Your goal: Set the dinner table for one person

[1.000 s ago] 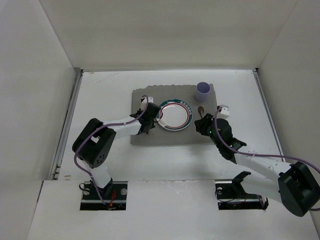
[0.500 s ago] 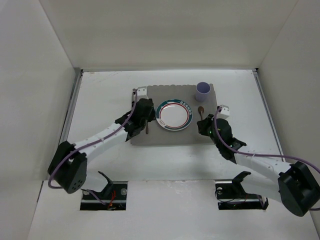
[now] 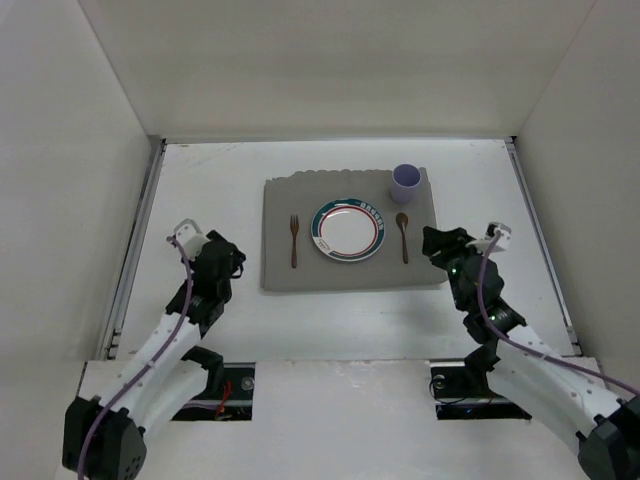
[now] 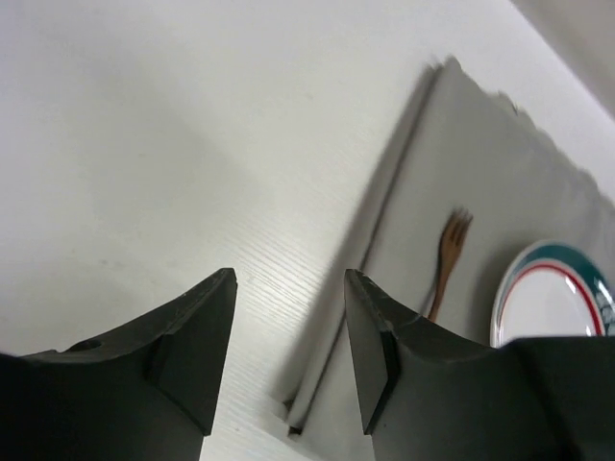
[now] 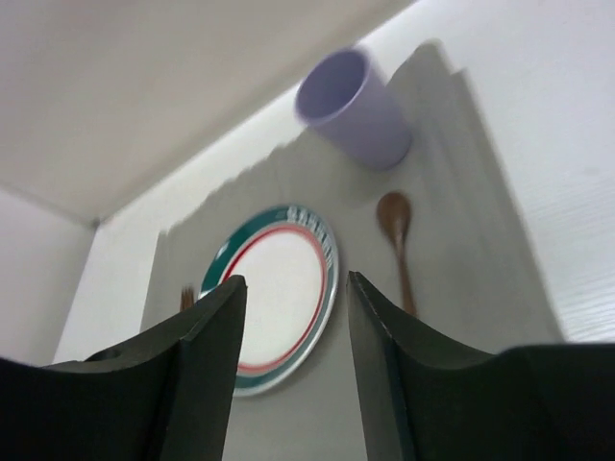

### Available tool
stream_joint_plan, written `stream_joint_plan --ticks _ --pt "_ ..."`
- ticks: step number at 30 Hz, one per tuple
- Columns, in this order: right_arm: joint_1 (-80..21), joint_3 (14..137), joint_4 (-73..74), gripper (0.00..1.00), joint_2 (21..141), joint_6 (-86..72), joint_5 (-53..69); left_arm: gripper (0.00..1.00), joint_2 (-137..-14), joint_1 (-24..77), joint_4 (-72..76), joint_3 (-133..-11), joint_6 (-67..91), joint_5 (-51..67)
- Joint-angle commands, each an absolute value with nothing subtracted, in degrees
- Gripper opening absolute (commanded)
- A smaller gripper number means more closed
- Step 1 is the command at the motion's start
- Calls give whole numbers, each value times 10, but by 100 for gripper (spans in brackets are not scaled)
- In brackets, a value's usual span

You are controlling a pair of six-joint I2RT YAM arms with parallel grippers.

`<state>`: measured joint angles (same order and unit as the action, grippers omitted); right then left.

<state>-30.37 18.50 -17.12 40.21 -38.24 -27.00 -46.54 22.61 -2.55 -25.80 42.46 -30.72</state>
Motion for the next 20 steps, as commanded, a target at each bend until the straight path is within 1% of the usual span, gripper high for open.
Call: stream_joint_plan --ticks 1,9,14,18,20 --pt "-270 172 -150 55 358 -411 -355 47 -426 182 -53 -225 482 -322" --pt "-196 172 -69 58 301 -453 -382 52 -493 158 -40 -239 485 -289" --pt "-185 170 -67 58 299 -463 -382 51 -507 160 1 -229 478 -282" --pt "-178 167 -74 58 309 -464 -379 48 -520 152 3 -235 464 -273" --pt "-181 168 -78 58 325 -463 -377 49 -526 156 6 -232 462 -272"
